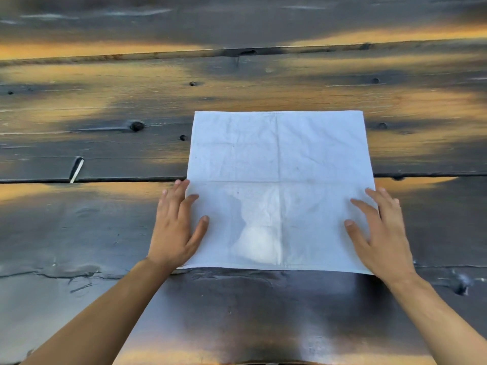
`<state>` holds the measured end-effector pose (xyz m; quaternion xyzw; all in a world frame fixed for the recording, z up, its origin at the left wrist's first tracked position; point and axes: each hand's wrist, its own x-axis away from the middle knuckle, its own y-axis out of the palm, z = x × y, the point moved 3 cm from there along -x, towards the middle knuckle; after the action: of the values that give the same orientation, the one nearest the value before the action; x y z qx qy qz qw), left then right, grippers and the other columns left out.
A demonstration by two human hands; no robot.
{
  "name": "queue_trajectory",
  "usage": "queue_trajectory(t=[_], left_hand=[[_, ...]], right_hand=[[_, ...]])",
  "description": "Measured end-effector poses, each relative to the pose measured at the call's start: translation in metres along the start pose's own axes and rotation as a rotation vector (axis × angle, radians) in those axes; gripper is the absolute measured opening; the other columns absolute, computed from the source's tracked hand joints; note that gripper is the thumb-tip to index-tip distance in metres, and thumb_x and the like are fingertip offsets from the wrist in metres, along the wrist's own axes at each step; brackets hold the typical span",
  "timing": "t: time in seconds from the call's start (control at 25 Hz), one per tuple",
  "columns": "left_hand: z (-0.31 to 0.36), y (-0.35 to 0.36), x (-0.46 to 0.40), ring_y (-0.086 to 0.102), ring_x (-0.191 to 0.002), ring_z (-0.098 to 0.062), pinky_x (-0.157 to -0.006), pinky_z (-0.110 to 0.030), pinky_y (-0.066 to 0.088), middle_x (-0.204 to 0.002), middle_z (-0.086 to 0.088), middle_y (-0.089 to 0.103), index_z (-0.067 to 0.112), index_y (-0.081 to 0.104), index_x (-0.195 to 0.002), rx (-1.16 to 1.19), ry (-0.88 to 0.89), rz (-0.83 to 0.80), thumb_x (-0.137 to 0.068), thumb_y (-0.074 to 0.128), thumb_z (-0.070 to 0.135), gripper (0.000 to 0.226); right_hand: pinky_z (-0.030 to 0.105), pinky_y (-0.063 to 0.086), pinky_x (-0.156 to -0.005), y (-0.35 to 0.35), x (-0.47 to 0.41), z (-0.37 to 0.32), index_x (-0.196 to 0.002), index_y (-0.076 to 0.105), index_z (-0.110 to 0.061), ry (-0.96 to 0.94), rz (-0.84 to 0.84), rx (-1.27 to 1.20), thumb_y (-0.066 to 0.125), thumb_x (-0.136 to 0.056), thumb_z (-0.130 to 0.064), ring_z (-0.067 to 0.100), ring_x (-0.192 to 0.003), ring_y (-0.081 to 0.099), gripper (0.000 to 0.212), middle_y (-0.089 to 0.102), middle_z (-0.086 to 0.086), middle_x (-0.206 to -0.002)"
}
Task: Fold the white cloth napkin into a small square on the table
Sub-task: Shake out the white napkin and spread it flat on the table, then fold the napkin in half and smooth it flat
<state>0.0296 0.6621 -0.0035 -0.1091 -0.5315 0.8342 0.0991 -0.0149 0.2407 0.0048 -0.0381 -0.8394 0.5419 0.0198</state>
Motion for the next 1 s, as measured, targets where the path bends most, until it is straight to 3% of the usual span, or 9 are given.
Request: queue_trajectory(t=[0.08,0.16,0.32,0.56,0.64,0.76,0.84,0.92,1.0], left_hand=[[-0.001,-0.01,0.017,0.051,-0.125,-0.035,-0.106,-0.043,0.038,-0.13,-0.013,0.054,0.005,0.062,-0.113,0.0,0.16,0.045,-0.093,0.062,0.038,0.039],[-0.001,-0.016,0.042,0.058,-0.108,-0.033,-0.096,-0.038,0.042,-0.11,-0.009,0.06,0.006,0.067,-0.098,-0.03,0.331,-0.027,-0.089,0.069,0.035,0.03],[-0.008,-0.023,0.072,0.063,-0.115,-0.03,-0.098,-0.038,0.05,-0.114,-0.008,0.067,0.007,0.073,-0.104,-0.093,0.412,-0.138,-0.091,0.069,0.025,0.023],[-0.001,-0.033,0.071,0.065,-0.119,-0.03,-0.099,-0.042,0.054,-0.116,-0.011,0.071,0.002,0.075,-0.098,-0.15,0.476,-0.125,-0.097,0.06,0.019,0.023],[0.003,-0.039,0.068,0.065,-0.118,-0.029,-0.096,-0.044,0.054,-0.113,-0.01,0.072,0.001,0.074,-0.092,-0.086,0.392,-0.099,-0.097,0.058,0.018,0.024],[0.009,-0.049,0.065,0.059,-0.127,-0.022,-0.104,-0.036,0.047,-0.114,-0.003,0.068,0.004,0.063,-0.087,0.139,0.169,-0.073,-0.097,0.049,0.021,0.024],[0.014,-0.053,0.062,0.057,-0.129,-0.009,-0.1,-0.019,0.044,-0.117,0.006,0.069,0.015,0.065,-0.09,0.297,-0.105,-0.023,-0.093,0.049,0.029,0.022],[0.018,-0.055,0.047,0.068,-0.1,-0.005,-0.079,-0.011,0.046,-0.102,0.015,0.072,0.028,0.063,-0.084,0.447,-0.446,0.082,-0.088,0.049,0.04,0.02],[0.021,-0.053,0.018,0.053,-0.06,-0.011,-0.056,-0.015,0.04,-0.07,0.011,0.061,0.032,0.051,-0.076,0.486,-0.634,0.172,-0.085,0.047,0.054,0.024]], right_hand=[[0.024,0.026,-0.117,-0.02,0.016,0.02,-0.115,0.068,-0.015,-0.068,0.0,0.012,0.054,-0.089,-0.042,0.022,-0.133,0.04,0.04,0.05,0.002,-0.13],[0.009,0.026,-0.106,-0.035,0.033,0.033,-0.106,0.071,-0.017,-0.132,-0.1,0.018,0.054,-0.087,-0.046,0.016,-0.118,0.046,0.038,0.051,-0.005,-0.118],[0.018,0.033,-0.109,-0.042,0.06,0.044,-0.104,0.071,-0.018,-0.298,-0.244,0.019,0.054,-0.09,-0.043,0.016,-0.12,0.053,0.033,0.056,-0.008,-0.12],[0.036,0.049,-0.099,-0.046,0.057,0.04,-0.094,0.078,-0.013,-0.355,-0.134,0.01,0.053,-0.094,-0.032,0.02,-0.115,0.063,0.031,0.069,-0.002,-0.112],[0.032,0.047,-0.101,-0.051,0.057,0.036,-0.09,0.075,-0.014,-0.287,-0.132,-0.072,0.055,-0.093,-0.032,0.017,-0.119,0.062,0.027,0.069,-0.005,-0.112],[0.029,0.044,-0.104,-0.06,0.057,0.029,-0.078,0.061,-0.023,-0.115,-0.137,-0.276,0.061,-0.085,-0.016,0.013,-0.127,0.058,0.01,0.07,-0.008,-0.114],[0.026,0.045,-0.103,-0.063,0.053,0.028,-0.076,0.057,-0.034,0.025,-0.128,-0.468,0.057,-0.081,-0.003,0.008,-0.122,0.061,0.031,0.074,-0.007,-0.107],[0.022,0.05,-0.081,-0.064,0.039,0.024,-0.074,0.055,-0.036,0.213,-0.066,-0.578,0.053,-0.087,-0.005,-0.003,-0.09,0.065,0.034,0.073,-0.008,-0.082],[0.034,0.04,-0.06,-0.061,0.015,0.017,-0.077,0.048,-0.028,0.379,0.034,-0.534,0.044,-0.093,-0.028,0.004,-0.059,0.045,0.017,0.053,0.0,-0.064]])
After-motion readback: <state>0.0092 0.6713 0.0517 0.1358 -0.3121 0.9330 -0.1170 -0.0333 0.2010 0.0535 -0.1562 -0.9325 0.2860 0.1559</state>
